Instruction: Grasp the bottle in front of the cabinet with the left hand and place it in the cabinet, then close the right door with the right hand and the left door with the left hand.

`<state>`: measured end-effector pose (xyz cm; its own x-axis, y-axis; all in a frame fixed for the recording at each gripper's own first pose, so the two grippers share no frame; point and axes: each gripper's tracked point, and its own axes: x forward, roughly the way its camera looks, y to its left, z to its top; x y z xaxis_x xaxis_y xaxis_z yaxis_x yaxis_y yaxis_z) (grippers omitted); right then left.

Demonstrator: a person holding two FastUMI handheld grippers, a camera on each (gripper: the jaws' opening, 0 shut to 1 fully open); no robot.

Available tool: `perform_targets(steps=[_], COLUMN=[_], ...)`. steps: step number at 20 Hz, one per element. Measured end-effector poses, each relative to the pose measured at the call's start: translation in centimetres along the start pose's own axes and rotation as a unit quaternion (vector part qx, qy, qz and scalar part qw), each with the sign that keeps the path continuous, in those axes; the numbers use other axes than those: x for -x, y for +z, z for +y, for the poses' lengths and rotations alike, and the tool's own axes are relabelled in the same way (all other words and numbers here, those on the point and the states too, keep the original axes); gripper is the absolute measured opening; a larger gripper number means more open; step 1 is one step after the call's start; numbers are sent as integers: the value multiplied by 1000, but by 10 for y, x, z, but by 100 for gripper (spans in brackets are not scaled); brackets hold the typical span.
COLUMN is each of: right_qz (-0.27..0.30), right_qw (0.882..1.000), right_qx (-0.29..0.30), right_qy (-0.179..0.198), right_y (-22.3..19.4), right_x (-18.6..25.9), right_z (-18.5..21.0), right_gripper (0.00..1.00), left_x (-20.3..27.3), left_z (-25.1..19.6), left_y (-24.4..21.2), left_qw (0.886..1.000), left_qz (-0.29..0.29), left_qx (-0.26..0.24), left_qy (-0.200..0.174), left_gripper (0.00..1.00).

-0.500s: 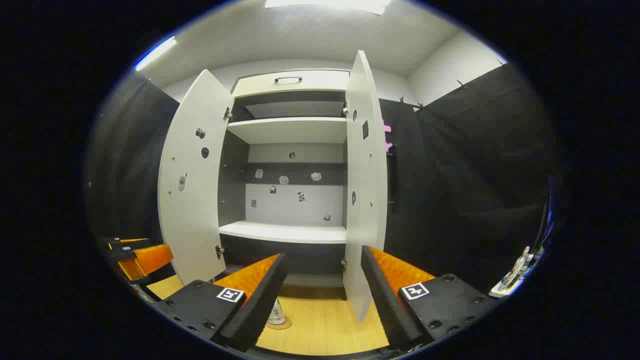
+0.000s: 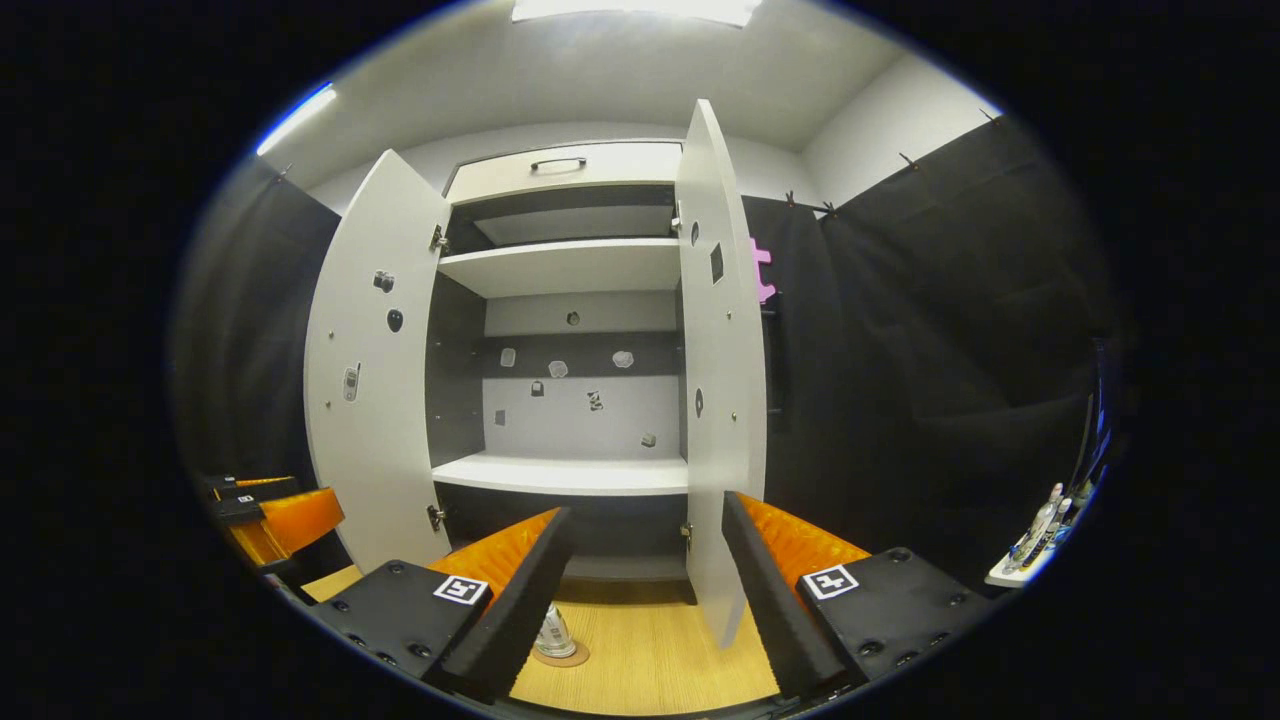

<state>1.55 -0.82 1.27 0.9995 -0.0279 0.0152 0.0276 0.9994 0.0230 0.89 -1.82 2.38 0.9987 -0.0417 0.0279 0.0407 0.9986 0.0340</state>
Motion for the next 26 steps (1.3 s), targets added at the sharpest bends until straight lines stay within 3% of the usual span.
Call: perform_targets(steps=[12,19,26], right_qz=[7,12,23], right_qw=[999,998,997], right_qx=[27,35,44], right_qy=[-19,-42,-61], right_y=[-8,-11,-15], right_x=[-12,-16,-17], right_z=[-12,-26,-41], right_gripper=[98,98,98], left_x=[-25,-53,-79], left_z=[-7,-24,-52], left_y=[-40,-118,-210], left_qw=[1000,997,989], left_qz=[28,72,126], left_qx=[-5,-28,-59], left_qy=[-5,-18,-57], left_gripper=[95,95,95])
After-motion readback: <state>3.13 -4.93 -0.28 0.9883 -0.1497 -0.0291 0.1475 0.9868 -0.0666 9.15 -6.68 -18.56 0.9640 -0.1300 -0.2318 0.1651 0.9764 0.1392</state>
